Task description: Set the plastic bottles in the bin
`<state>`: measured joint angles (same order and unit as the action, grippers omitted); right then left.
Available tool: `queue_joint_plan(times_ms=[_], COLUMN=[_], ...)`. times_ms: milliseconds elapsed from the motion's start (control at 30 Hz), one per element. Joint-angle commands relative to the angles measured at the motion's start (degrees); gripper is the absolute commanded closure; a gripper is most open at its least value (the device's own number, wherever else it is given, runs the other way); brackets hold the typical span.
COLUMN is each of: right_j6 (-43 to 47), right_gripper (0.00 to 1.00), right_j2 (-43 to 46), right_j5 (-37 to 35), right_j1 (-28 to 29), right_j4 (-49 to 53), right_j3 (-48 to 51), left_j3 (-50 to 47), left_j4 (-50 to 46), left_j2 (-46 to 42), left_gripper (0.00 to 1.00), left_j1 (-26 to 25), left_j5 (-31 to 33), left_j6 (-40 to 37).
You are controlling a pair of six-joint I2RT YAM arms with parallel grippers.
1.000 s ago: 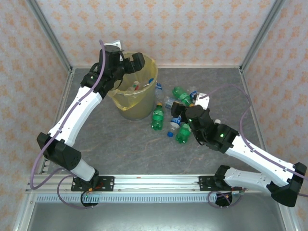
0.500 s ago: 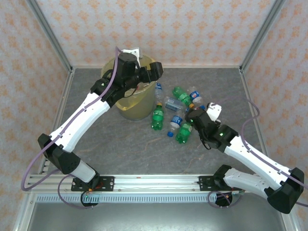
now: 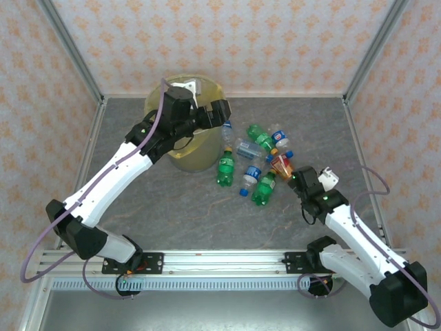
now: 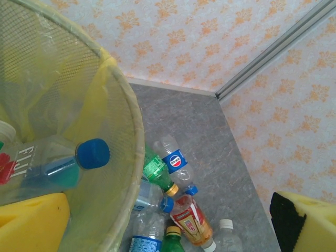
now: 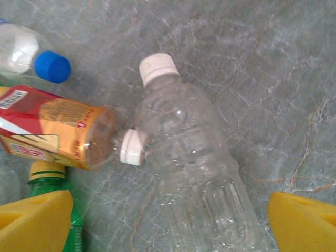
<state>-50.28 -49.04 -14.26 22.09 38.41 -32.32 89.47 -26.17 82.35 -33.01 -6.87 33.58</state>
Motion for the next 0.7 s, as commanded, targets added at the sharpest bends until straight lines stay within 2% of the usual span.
queue_joint_plan(times_ms=[0, 233, 600, 667], right_j6=[0.83, 4.25, 6.26, 6.54], right_gripper=[0.08, 0.15, 0.23, 0.28], right_j2=[-1.39, -4.92, -10.24, -10.79], right_j5=[3.73, 8.75, 11.52, 11.78], right_j1=[-2.34, -5.74, -6.35, -6.47], right_j4=[-3.75, -10.45, -14.04, -14.34], right_j3=[1.99, 4.80, 6.08, 6.34], left_j3=[-1.09, -1.40, -1.05, -0.83], left_j4=[0.79, -0.69, -1.42, -1.51], left_j2=[-3.23, -4.94, -4.96, -4.79], left_gripper=[0.01, 0.01, 0.01, 0.01], left_j1=[-0.37, -0.31, -0.29, -0.30], left_j5=[0.93, 2.39, 2.83, 2.83], left_j6=[1.56, 1.06, 0.80, 0.68])
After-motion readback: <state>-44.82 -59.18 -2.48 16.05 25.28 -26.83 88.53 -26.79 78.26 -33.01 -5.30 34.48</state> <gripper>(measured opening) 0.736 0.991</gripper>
